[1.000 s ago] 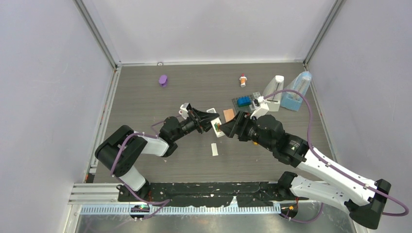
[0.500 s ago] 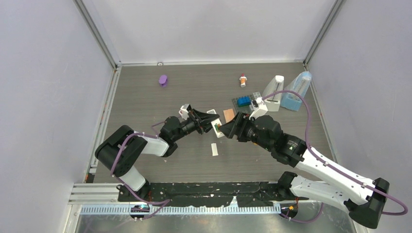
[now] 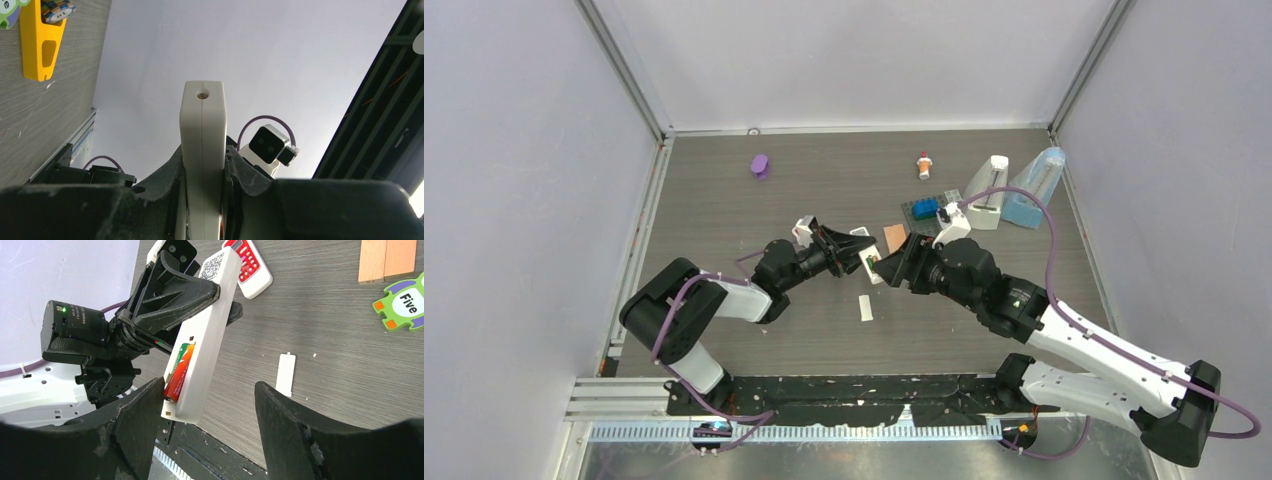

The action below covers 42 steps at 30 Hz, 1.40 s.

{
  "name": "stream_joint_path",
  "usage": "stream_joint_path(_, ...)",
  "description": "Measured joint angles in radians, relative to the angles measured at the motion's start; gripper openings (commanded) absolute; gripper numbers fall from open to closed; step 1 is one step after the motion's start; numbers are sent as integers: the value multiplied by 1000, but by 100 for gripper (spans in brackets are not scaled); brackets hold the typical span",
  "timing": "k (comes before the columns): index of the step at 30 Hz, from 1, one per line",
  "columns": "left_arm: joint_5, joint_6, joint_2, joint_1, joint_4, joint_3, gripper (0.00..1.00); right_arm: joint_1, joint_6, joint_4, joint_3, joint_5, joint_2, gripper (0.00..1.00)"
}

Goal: Load the batteries into the remote control

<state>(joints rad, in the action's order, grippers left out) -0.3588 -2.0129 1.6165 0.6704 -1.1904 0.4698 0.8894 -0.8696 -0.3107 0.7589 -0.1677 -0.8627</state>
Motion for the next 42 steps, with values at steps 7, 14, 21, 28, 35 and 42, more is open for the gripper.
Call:
stream_joint_path(7,0,2,0,0,2,2,0,0,-29,26,-15,14,-15,71)
stream_joint_path(14,0,6,0,1,4,2,0,0,-103,100,-64,38,-16,74)
stream_joint_path(21,-3,6,0,2,-1,3,0,-1,-133,162,-90,75,-16,84)
stream_joint_path(28,-4,4,-4,8,-9,3,0,-1,-135,204,-92,110,1,86)
stream_joint_path(35,-1,-3,-5,9,-9,3,0,-1,-171,228,-155,101,90,72)
stream_joint_path(42,0,-23,-6,10,-9,3,0,-1,-189,239,-169,95,105,57)
